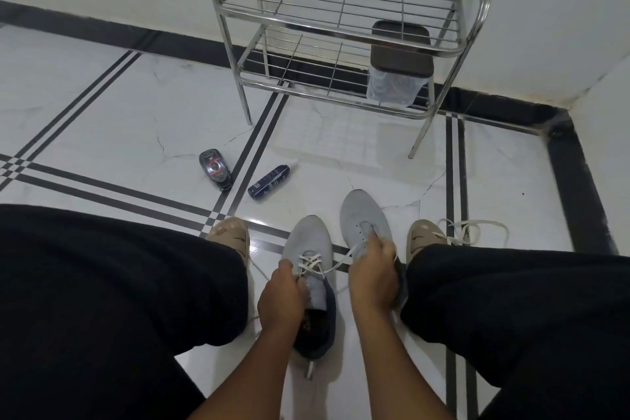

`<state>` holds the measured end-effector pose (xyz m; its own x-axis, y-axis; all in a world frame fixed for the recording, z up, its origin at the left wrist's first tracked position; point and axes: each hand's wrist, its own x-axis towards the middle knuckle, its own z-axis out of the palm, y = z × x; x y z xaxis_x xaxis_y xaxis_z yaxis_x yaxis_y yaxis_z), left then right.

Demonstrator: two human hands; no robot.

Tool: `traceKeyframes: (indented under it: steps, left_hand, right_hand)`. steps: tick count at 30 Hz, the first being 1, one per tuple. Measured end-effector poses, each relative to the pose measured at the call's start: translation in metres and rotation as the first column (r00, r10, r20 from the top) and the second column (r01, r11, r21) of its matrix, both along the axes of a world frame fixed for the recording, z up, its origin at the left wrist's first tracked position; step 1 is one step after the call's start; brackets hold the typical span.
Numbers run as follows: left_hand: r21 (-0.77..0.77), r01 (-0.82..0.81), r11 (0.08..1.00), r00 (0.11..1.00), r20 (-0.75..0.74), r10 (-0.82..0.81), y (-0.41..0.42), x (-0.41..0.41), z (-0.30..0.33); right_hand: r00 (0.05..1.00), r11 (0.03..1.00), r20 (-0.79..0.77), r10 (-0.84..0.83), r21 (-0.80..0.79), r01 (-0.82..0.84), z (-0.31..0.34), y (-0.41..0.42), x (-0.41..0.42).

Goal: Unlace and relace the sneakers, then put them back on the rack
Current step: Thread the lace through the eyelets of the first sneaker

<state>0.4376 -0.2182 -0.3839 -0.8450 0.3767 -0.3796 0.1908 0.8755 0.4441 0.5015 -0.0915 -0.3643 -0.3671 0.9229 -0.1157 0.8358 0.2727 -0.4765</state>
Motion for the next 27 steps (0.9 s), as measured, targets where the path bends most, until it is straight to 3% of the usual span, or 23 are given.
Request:
traceKeyframes:
  steps: [2, 4, 9, 15, 21, 24, 27]
  left_hand:
    - [0.054, -0.029, 0.998, 0.998, 0.048, 0.027, -0.002, -0.003, 0.001]
    - [0.043, -0.045, 0.998, 0.993, 0.110, 0.040, -0.003, -0.011, -0.002]
    - [-0.023, -0.064, 0.998, 0.983, 0.173, 0.067, -0.005, -0.024, -0.010]
    - [-0.106, -0.146, 0.984, 0.978, 0.136, 0.160, -0.002, -0.023, -0.008]
    - [-0.020, -0.127, 0.992, 0.986, 0.103, 0.128, -0.003, -0.004, -0.002]
    - [-0.034, -0.017, 0.999, 0.999, 0.027, 0.017, -0.010, 0.007, -0.007]
    - [0.074, -0.183, 0.980, 0.980, 0.098, 0.176, -0.017, 0.004, -0.009]
  right_hand:
    - [0.946, 0.942, 0.087, 0.313, -0.152, -0.298, -0.013, -0.017, -0.005]
    - [0.878, 0.886, 0.189, 0.439, -0.251, -0.389, -0.022, -0.024, -0.004]
    - [0.905, 0.901, 0.218, 0.365, -0.329, -0.284, -0.020, -0.028, -0.005]
    - [0.933, 0.950, 0.286, 0.218, -0.281, -0.135, -0.016, -0.028, 0.000]
    - [0.992, 0.970, -0.088, -0.091, -0.231, 0.068, 0.027, -0.014, -0.030]
    - [0.978, 0.964, -0.205, -0.034, -0.265, -0.022, 0.051, 0.007, -0.046]
    - [0.947, 0.928, -0.320, 0.011, -0.350, -0.128, 0.054, -0.001, -0.049]
